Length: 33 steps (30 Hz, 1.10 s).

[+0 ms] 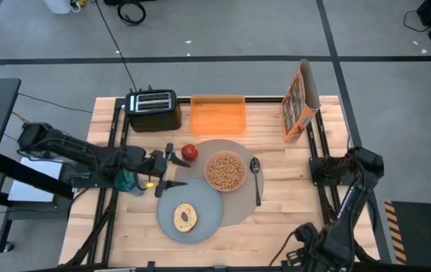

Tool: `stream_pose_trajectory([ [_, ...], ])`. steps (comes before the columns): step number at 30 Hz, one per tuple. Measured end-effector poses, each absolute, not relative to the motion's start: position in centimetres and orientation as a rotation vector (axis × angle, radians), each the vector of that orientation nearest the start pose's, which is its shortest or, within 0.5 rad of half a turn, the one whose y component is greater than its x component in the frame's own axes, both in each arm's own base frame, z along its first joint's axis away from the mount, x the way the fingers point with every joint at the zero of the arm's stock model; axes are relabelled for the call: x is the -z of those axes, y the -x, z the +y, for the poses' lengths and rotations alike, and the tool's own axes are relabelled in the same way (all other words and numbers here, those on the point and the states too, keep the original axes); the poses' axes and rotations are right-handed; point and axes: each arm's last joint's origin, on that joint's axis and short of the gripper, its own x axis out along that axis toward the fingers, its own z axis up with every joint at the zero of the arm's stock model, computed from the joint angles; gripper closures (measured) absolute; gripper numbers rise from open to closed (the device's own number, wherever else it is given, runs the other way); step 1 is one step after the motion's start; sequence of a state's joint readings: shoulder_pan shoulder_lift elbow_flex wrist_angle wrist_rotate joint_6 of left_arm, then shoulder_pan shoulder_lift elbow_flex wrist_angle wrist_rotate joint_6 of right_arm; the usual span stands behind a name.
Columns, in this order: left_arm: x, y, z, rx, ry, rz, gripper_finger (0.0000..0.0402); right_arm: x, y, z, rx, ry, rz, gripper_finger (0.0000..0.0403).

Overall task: Arrange a breakfast setting
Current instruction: Put the blue cup at the top right of the table

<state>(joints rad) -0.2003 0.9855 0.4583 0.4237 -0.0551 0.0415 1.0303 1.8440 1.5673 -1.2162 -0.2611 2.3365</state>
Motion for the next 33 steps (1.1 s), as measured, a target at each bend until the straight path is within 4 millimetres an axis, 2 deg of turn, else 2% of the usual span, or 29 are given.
stream_pose_trajectory([
  [3,-24.2,-20.6,-4.9,0.189,-0.046,0.106,0.0114,-25.1,-16.8,30.3,1.066,-1.032,1.632,0.0207],
  [9,-24.1,-20.3,-6.2,0.251,-0.05,0.11,0.0114,-25.0,-16.8,29.7,1.085,-0.998,1.591,0.0216],
  [18,-24.1,-20.2,-6.6,0.271,-0.05,0.109,0.0114,-21.3,-16.7,29.7,1.06,-1.034,1.639,0.0228],
  [21,-24.1,-20.2,-6.6,0.271,-0.05,0.109,0.0114,-20.6,-16.5,29.6,1.07,-1.028,1.68,0.0238],
  [26,-24.1,-20.2,-6.6,0.271,-0.05,0.109,0.0114,-20.5,-16.6,29.6,1.057,-1.026,1.661,0.0281],
  [33,-24.1,-20.2,-6.6,0.248,-0.052,0.108,0.0114,-20.5,-17.0,29.4,1.035,-1.023,1.661,0.0385],
])
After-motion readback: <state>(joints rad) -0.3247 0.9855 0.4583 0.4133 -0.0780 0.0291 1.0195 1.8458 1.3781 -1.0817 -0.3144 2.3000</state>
